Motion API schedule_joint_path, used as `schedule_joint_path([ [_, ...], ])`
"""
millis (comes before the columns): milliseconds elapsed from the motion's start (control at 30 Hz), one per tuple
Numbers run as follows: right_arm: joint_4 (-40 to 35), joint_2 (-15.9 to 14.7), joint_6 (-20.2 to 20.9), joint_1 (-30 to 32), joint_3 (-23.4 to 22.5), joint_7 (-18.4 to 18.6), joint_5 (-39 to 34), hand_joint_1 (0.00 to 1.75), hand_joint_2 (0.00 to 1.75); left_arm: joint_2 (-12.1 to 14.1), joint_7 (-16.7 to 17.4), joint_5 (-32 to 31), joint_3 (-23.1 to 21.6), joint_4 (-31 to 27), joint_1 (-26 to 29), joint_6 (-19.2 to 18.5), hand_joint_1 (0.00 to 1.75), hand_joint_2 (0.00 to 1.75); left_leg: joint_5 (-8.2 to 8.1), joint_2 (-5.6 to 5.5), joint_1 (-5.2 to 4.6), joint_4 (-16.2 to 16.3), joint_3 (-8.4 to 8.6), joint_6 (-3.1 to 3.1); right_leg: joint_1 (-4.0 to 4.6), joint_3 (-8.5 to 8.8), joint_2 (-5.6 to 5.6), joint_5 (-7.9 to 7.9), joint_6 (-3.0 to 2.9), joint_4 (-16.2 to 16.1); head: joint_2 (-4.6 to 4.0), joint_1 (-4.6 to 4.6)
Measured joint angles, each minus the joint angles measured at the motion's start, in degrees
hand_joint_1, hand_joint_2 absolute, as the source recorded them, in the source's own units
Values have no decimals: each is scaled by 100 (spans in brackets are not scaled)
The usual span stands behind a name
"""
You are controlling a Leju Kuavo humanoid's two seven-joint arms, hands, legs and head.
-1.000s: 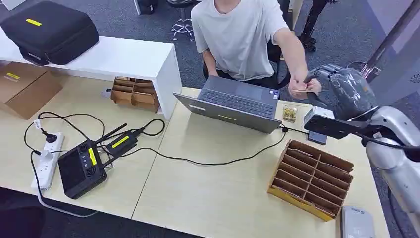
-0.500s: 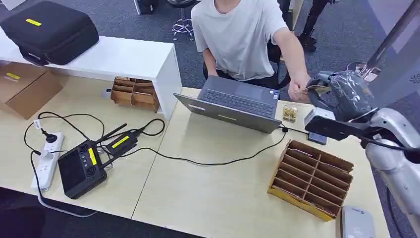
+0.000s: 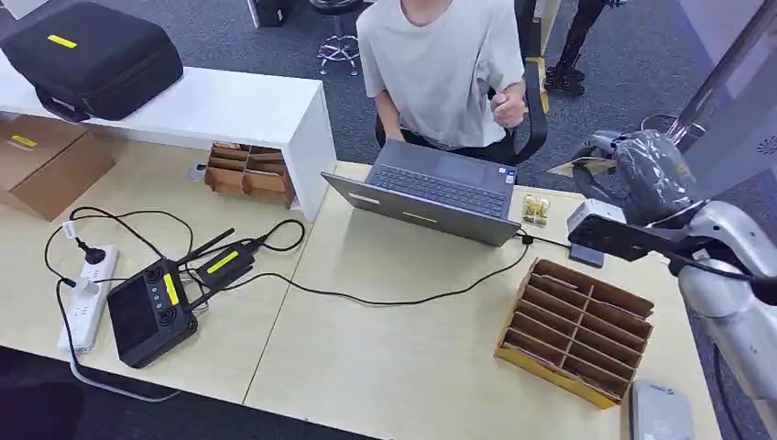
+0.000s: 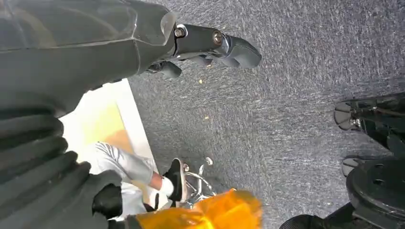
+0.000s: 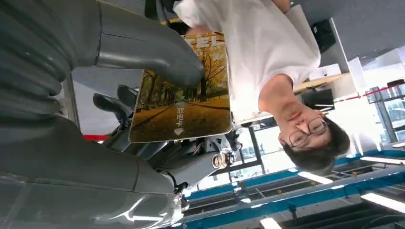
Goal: Pass the card to the sensor for recognition and then transmit it.
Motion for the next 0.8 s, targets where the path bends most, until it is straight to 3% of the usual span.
schedule_joint_path([
  [400,-46,-48,-134,77,-59,-24,-46,175,175,-2,22,77,0,2,2,88,0,175,0,-3,0,1,2,0,0,0,-3,0,0,-1,0,0],
  [667,-409,-612,-437,737,-599,-343,-361,175,175,-11,232,518,-11,7,87,354,0,175,-3,-2,-2,3,3,3,-2,0,-1,0,0,-8,0,-7],
  [800,-945,-1180,-724,1828,-1386,-680,-474,175,175,-26,358,813,-135,7,206,607,0,175,-6,-51,0,6,1,8,0,16,-52,-7,8,-21,0,-2],
])
